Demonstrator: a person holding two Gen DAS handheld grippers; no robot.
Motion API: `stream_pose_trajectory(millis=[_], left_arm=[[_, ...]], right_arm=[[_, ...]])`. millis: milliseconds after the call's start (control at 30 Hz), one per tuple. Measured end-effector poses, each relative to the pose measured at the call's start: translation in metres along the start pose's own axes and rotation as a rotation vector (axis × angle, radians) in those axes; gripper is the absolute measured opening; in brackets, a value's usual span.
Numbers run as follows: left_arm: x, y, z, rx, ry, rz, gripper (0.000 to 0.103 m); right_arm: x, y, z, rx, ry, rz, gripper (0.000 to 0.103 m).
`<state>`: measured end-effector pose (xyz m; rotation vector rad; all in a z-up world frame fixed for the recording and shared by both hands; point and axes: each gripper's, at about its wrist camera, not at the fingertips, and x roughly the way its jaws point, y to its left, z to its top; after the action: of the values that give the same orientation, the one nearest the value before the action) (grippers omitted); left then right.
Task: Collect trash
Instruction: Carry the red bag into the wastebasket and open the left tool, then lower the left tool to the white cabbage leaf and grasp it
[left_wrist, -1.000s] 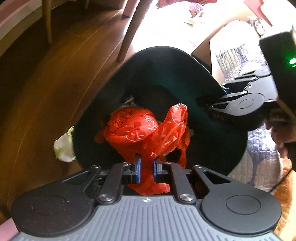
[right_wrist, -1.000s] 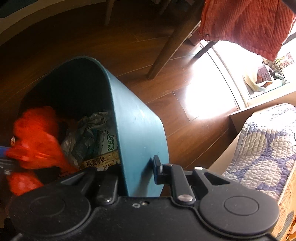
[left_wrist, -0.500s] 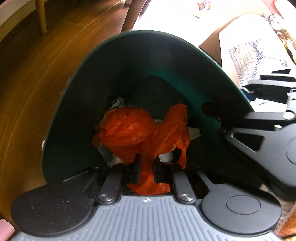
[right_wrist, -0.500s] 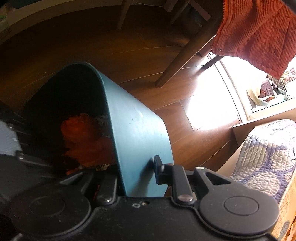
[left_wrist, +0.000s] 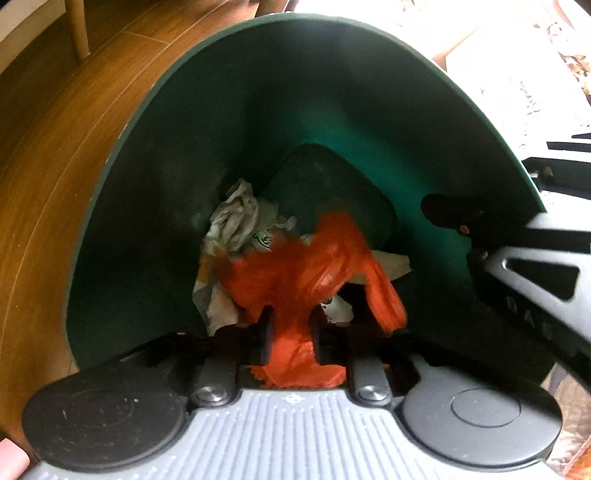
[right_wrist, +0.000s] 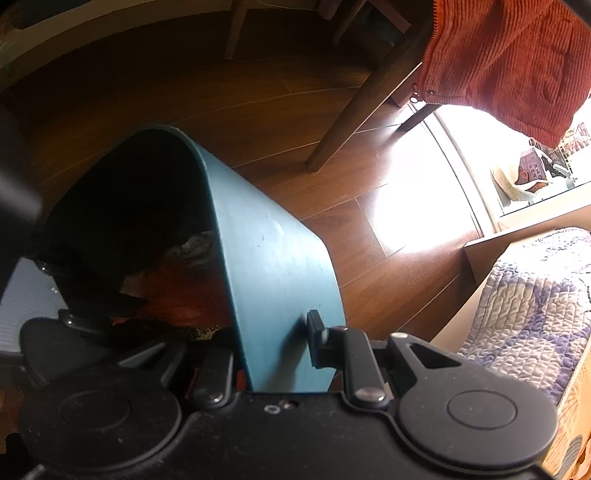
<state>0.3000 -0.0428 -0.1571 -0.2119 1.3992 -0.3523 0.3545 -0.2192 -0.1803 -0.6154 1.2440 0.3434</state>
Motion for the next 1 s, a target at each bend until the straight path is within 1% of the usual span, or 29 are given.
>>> stream_pose_trajectory(millis=[33, 133, 300, 333, 367, 433, 533, 600, 733, 933, 1000], left_arm=[[0.003, 0.002, 0.001, 0.000, -0.002, -0.009, 0.023], [-0.004, 0.002, -0.002, 0.015, -0.015, -0.019, 0.026], [-0.030, 0.004, -0.011, 0.069, -0.061, -0.065, 0.032], [-0.036, 0.005, -0.014, 0.084, -0.074, -0.073, 0.035], [-0.043, 0.006, -0.016, 0.096, -0.087, -0.077, 0.044], [-0.059, 0.013, -0.025, 0.112, -0.120, -0.084, 0.058], [-0.083, 0.028, -0.036, 0.123, -0.154, -0.098, 0.059], [-0.097, 0.040, -0.042, 0.121, -0.178, -0.084, 0.059], [-0.110, 0.076, -0.052, 0.072, -0.206, -0.009, 0.063], [-0.098, 0.144, -0.054, -0.076, -0.194, 0.119, 0.063], [-0.091, 0.163, -0.054, -0.129, -0.176, 0.124, 0.068]], right_arm=[[0.000, -0.001, 0.000, 0.004, 0.000, 0.001, 0.019], [0.003, -0.006, 0.002, 0.018, 0.005, 0.005, 0.019], [0.008, -0.021, 0.003, 0.063, 0.028, 0.017, 0.017], [0.010, -0.025, 0.003, 0.076, 0.035, 0.020, 0.017], [0.012, -0.030, 0.003, 0.094, 0.044, 0.025, 0.017], [0.016, -0.037, 0.003, 0.122, 0.061, 0.035, 0.016], [0.021, -0.045, 0.001, 0.147, 0.085, 0.036, 0.014], [0.023, -0.048, -0.002, 0.158, 0.100, 0.039, 0.014], [0.025, -0.052, -0.006, 0.162, 0.126, 0.053, 0.013], [0.032, -0.059, -0.008, 0.176, 0.148, 0.076, 0.013], [0.034, -0.053, -0.010, 0.140, 0.159, 0.075, 0.013]])
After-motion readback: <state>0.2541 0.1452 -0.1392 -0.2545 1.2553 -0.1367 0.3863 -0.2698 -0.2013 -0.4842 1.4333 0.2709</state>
